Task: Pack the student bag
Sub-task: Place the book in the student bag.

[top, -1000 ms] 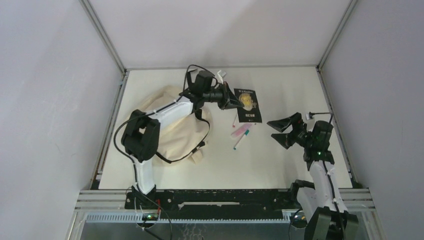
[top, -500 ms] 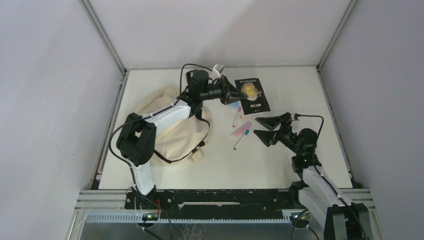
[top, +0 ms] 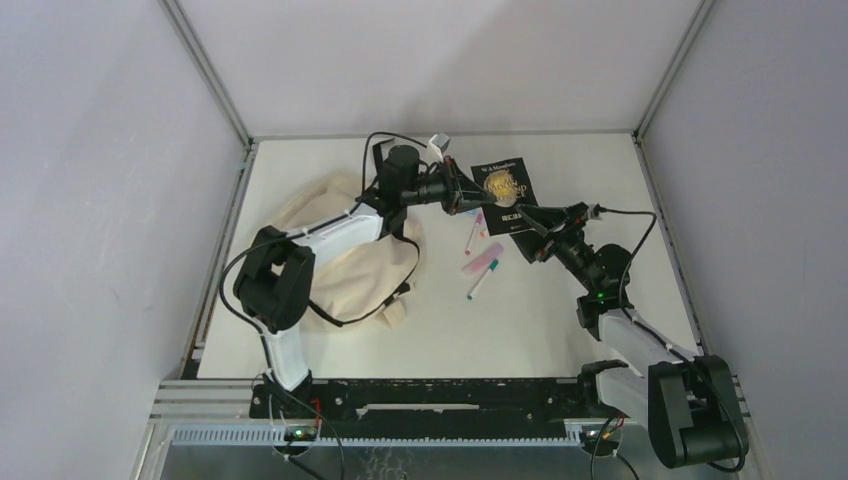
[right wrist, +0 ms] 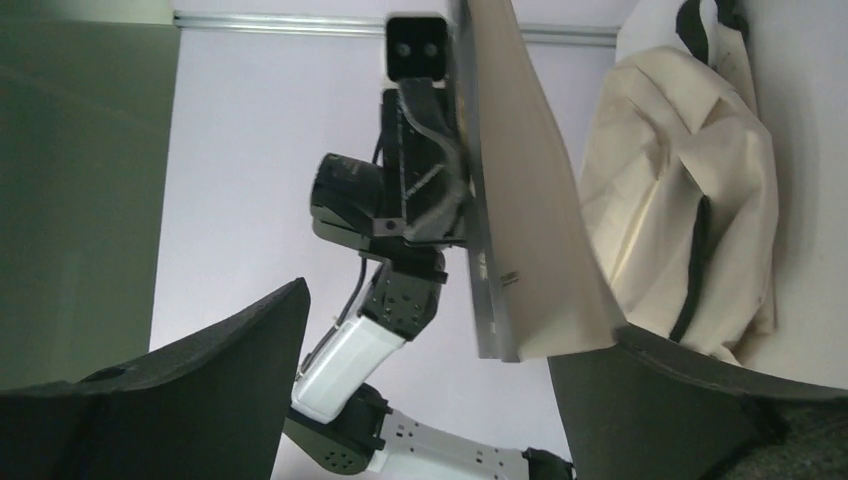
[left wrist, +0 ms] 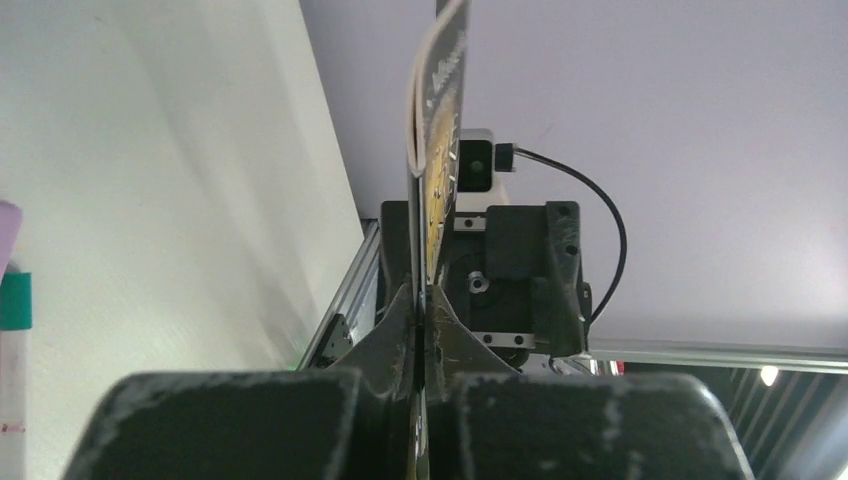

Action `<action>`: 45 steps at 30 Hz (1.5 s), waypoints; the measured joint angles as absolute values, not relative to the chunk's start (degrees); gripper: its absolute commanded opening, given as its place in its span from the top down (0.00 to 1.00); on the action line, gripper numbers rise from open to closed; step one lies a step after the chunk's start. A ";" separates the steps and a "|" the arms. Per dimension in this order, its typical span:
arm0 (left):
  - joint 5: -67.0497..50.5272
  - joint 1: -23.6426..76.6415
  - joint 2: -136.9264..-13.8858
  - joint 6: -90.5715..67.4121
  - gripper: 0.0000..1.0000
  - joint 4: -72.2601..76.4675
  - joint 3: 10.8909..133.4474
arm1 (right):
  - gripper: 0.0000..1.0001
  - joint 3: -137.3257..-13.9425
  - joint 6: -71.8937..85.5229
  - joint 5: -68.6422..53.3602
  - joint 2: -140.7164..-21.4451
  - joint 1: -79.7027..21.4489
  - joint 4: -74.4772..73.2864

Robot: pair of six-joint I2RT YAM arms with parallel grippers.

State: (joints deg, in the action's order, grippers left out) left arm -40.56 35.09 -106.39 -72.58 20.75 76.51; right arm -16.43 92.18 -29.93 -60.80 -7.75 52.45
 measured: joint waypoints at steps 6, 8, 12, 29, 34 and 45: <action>-40.29 35.05 -106.06 -70.39 1.00 18.26 75.68 | 0.18 -16.47 92.92 -28.95 -60.27 -4.34 53.06; -40.49 35.11 -106.06 -70.00 1.00 17.74 75.68 | 0.23 -16.47 92.77 -28.73 -59.20 -3.33 52.34; -40.73 35.14 -106.06 -69.78 1.00 17.41 75.68 | 0.35 -16.47 91.61 -28.69 -56.27 -2.22 50.30; -40.84 35.29 -104.97 -68.03 1.00 16.16 75.68 | 0.72 -23.09 78.06 -26.13 -52.42 -5.76 29.15; -40.84 35.29 -104.95 -67.64 1.00 15.90 75.68 | 1.00 -23.09 76.29 -25.89 -53.56 -5.80 26.28; -37.47 35.44 -103.04 -55.64 0.12 0.69 76.64 | 1.00 -23.16 72.47 -25.76 -51.46 -4.80 17.58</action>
State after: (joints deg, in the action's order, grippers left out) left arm -37.47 35.44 -103.04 -55.64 0.69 76.64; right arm -23.16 72.47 -25.76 -51.46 -4.80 17.58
